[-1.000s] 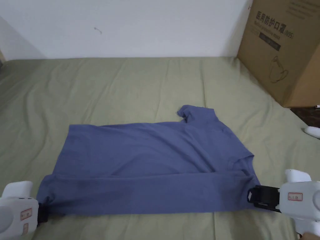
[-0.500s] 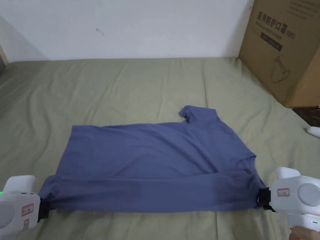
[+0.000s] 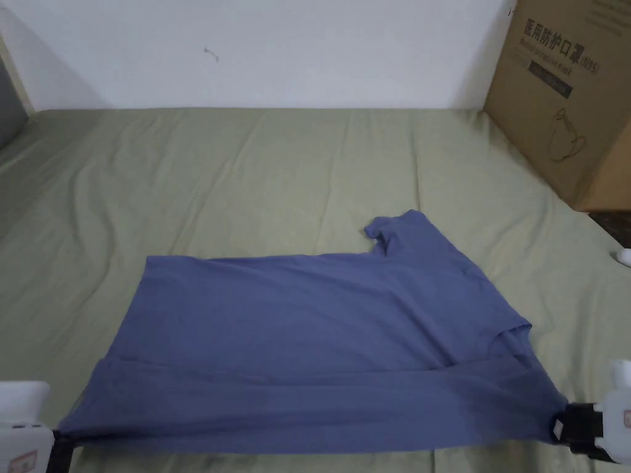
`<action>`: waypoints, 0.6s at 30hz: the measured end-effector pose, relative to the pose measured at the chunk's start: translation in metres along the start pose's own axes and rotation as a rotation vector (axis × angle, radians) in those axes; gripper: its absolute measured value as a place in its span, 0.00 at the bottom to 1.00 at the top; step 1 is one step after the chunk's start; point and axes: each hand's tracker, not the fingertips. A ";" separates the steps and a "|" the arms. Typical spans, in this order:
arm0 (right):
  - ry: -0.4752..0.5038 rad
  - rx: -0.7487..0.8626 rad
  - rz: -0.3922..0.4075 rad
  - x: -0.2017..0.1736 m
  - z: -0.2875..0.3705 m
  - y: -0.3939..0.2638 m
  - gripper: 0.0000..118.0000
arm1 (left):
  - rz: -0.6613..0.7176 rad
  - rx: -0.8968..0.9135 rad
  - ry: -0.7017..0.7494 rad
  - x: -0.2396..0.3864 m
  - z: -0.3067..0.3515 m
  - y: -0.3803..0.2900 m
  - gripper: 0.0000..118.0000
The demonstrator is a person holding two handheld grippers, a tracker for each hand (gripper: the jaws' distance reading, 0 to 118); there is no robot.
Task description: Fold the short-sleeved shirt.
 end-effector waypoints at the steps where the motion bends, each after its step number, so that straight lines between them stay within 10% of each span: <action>1: -0.038 -0.016 0.023 0.002 -0.007 -0.005 0.09 | -0.001 -0.004 0.000 0.001 -0.004 -0.006 0.04; 8: -0.034 -0.032 0.008 -0.001 -0.018 -0.004 0.13 | 0.021 -0.042 0.009 -0.003 -0.020 -0.016 0.04; 10: -0.117 -0.022 0.085 -0.006 -0.015 -0.003 0.49 | 0.018 -0.036 0.007 -0.004 -0.019 -0.014 0.06; 11: -0.143 -0.023 0.104 -0.007 -0.013 -0.002 0.65 | 0.021 -0.021 0.005 -0.004 -0.016 -0.013 0.16; 14: -0.096 0.026 0.085 -0.010 0.006 0.006 0.68 | 0.038 0.034 -0.023 -0.006 -0.002 -0.004 0.72; 18: 0.044 0.105 0.054 -0.021 0.023 0.026 0.64 | 0.089 0.143 -0.123 0.000 0.018 0.025 0.80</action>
